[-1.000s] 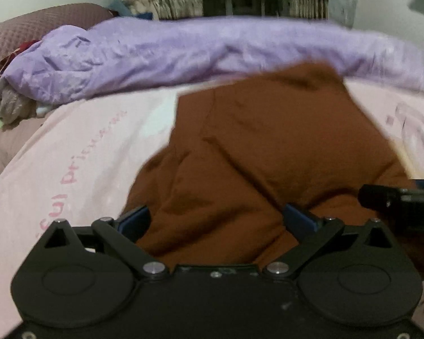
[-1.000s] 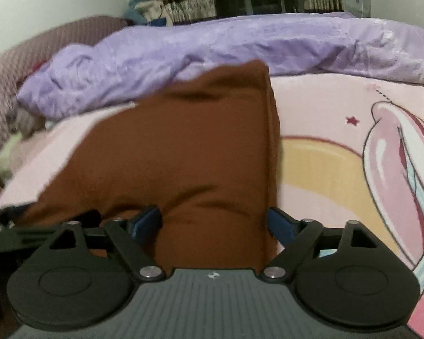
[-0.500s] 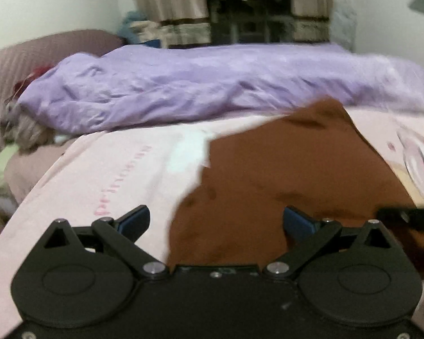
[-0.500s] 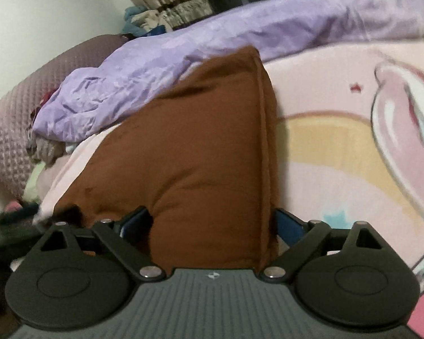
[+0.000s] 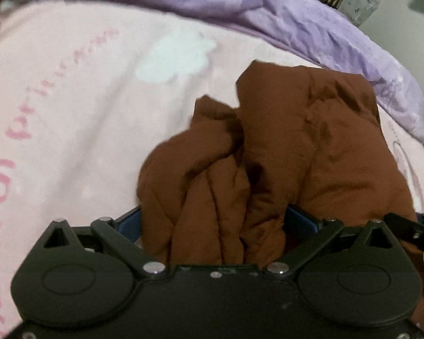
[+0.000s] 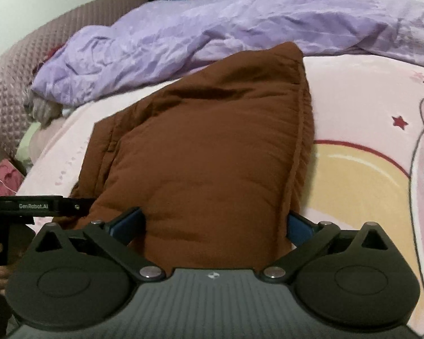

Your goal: Fold large clothes

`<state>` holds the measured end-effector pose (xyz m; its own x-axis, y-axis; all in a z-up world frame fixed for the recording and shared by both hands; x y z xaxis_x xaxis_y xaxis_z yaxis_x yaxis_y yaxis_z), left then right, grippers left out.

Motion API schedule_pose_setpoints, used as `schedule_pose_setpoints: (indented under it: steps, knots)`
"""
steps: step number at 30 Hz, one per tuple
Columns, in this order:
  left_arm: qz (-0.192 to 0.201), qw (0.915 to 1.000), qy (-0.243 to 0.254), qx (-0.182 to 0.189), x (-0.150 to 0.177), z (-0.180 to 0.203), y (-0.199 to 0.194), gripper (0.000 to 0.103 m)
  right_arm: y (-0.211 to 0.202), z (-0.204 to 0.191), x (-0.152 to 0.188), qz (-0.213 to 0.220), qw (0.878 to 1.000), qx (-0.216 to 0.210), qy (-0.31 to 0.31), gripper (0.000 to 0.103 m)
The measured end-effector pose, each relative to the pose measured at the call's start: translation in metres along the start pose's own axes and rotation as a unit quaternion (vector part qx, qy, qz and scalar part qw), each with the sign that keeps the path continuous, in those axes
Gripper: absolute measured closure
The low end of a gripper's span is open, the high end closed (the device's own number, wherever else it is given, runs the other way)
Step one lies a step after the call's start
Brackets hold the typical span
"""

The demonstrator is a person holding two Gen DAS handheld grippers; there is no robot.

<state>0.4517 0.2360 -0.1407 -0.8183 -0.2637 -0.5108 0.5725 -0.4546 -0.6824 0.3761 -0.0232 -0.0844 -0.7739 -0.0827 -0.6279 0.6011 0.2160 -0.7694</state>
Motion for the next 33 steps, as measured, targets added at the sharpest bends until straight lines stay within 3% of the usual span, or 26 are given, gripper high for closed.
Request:
schedule_pose_setpoints:
  steps: [4,8,11,15,20,22,26,33]
  knots:
    - [0.013,0.9997,-0.017,0.010,-0.012,-0.013,-0.029,0.000,-0.002,0.002,-0.005,-0.012,1.000,-0.015,-0.014,0.000]
    - [-0.007,0.9993,-0.026,0.025,-0.002,-0.019,-0.012,0.000,-0.001,0.001,-0.005,-0.015,1.000,-0.012,-0.022,0.000]
    - [0.002,1.0000,-0.003,0.009,0.001,-0.007,-0.008,0.000,0.001,0.002,-0.002,-0.005,1.000,-0.009,-0.011,0.000]
    - [-0.013,0.9962,-0.043,0.074,0.001,0.000,-0.003,0.000,0.003,0.006,-0.003,-0.001,1.000,-0.015,-0.003,0.000]
    - [-0.016,0.9954,-0.029,0.090,0.002,0.004,-0.001,0.000,0.005,0.010,-0.005,-0.004,1.000,-0.022,0.002,0.000]
    - [0.013,0.9943,-0.047,0.094,0.002,-0.005,0.004,0.000,0.012,0.005,-0.010,-0.001,1.000,-0.008,0.016,0.000]
    - [0.030,0.9970,-0.040,0.059,0.000,0.004,0.009,0.000,0.020,-0.004,-0.015,0.001,0.999,0.022,0.028,0.000]
    - [0.046,0.9963,-0.033,0.065,0.003,0.000,0.007,0.003,0.021,0.005,-0.009,0.014,0.999,0.005,0.028,0.000]
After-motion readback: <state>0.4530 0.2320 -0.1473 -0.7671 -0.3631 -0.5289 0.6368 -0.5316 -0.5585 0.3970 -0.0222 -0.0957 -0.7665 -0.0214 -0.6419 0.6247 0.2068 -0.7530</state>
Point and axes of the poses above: each gripper's, at about its wrist camera, not at the fingertips, and y roughly the way its jaws point, z to its right, x to its underside, the point moved 1 cm from there along y, roughly the way its jaws point, and after that the axes turned 13 degrees about x, right-handed, at the moved point
